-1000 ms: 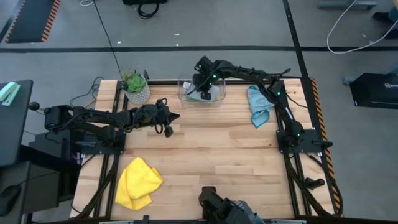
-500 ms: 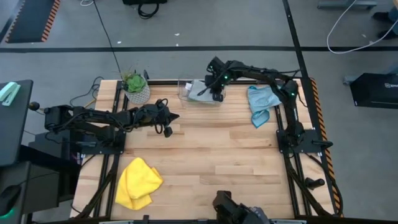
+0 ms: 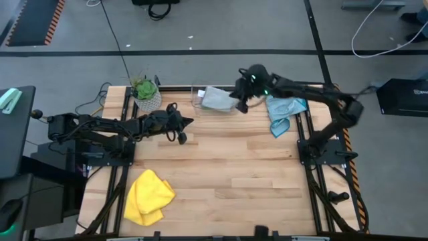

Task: Fold microfiber towels
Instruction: Fold the blue microfiber cloth

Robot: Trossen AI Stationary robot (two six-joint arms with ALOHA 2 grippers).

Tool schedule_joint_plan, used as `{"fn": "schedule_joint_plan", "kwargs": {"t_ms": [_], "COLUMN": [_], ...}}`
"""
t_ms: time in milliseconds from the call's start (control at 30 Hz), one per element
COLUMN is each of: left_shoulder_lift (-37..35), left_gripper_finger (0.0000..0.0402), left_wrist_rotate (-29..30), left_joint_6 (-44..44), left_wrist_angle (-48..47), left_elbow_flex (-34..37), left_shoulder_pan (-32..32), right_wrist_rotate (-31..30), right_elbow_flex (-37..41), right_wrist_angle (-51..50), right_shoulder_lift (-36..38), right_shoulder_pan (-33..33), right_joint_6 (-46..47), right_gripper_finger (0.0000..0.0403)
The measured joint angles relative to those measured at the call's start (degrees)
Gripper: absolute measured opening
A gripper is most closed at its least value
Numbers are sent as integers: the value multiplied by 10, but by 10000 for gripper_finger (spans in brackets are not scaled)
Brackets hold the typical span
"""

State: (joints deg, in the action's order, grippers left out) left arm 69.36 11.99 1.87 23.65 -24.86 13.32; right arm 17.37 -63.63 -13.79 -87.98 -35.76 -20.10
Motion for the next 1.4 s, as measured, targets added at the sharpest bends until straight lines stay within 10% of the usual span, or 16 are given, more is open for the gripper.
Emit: {"fn": "schedule_joint_plan", "kwargs": {"t_ms": [233, 467, 967, 1400], "left_shoulder_lift": [0, 0, 0, 0], "left_gripper_finger": [8, 13, 58, 108], "left_wrist_rotate": [0, 0, -1, -1], "left_joint_6": [0, 1, 47, 45], "left_wrist_angle": [11, 10, 13, 12], "left_elbow_flex": [0, 0, 0, 0], "left_shoulder_pan": [-14, -48, -133, -176], "right_wrist_rotate": [-171, -325, -347, -378], "right_elbow_flex": [144, 197, 287, 360], "right_wrist_angle": [4, -185, -314, -233], "right_shoulder_lift": [147, 232, 188, 134], "right_shoulder_pan": [77, 142, 263, 214], "right_joint_6": [156, 327, 647, 703], "right_gripper_finger": [19, 112, 175, 119]}}
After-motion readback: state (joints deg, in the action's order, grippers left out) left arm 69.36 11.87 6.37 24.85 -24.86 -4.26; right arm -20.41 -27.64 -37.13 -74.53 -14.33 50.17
